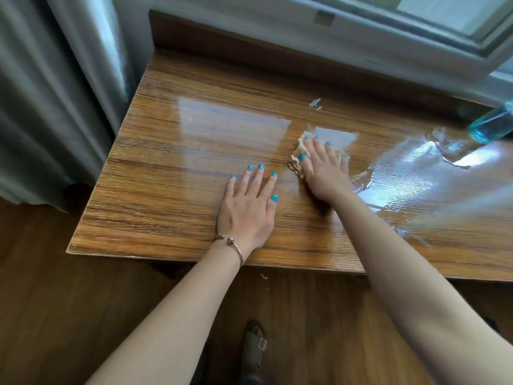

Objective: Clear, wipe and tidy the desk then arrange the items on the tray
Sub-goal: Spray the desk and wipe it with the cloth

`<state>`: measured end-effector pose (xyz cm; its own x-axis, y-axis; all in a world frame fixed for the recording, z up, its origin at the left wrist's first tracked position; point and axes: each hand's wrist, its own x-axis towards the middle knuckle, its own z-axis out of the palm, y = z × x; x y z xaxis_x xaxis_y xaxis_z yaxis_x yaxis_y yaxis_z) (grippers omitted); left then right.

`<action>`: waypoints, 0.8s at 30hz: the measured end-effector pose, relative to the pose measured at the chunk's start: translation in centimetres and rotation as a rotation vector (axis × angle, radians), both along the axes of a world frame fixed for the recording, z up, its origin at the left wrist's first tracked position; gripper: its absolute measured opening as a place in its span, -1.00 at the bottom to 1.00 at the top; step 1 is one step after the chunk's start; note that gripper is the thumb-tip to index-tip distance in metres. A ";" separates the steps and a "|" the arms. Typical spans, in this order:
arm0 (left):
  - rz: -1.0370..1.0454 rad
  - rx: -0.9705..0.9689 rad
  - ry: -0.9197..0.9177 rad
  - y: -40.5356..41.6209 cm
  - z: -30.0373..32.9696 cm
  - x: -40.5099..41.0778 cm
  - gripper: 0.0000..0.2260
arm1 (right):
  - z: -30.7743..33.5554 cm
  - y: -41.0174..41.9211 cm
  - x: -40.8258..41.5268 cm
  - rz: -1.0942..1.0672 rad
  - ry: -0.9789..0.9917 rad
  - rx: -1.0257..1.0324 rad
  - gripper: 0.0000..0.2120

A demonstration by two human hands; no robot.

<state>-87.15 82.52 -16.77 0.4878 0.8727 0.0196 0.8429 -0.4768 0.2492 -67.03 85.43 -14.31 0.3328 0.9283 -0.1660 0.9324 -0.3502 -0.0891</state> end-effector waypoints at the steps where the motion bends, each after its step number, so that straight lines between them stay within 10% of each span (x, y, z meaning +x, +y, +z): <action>1: 0.004 -0.003 0.003 0.0 0.0 -0.1 -0.52 | -0.1 -0.1 -0.3 0.002 0.006 0.010 -0.49; 7: 0.018 -0.001 0.034 -0.3 -0.2 -0.2 -0.51 | -2.3 -15.8 -4.0 0.273 0.018 0.125 -0.52; 15: 0.144 -0.073 -0.060 7.0 0.8 8.1 -0.52 | 0.1 4.2 5.0 0.079 0.002 0.011 -0.49; 21: 0.203 0.009 0.028 11.5 -0.1 9.9 -0.50 | -2.5 -8.2 2.3 0.305 0.026 0.161 -0.48; 24: 0.209 0.024 0.019 11.6 -0.4 10.2 -0.50 | -1.5 -1.6 5.2 0.378 -0.010 0.093 -0.49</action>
<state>-76.95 94.15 -17.12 0.2968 0.9543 0.0344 0.9285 -0.2968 0.2232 -61.81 83.82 -15.83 -0.0344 0.9967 -0.0734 0.9952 0.0274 -0.0942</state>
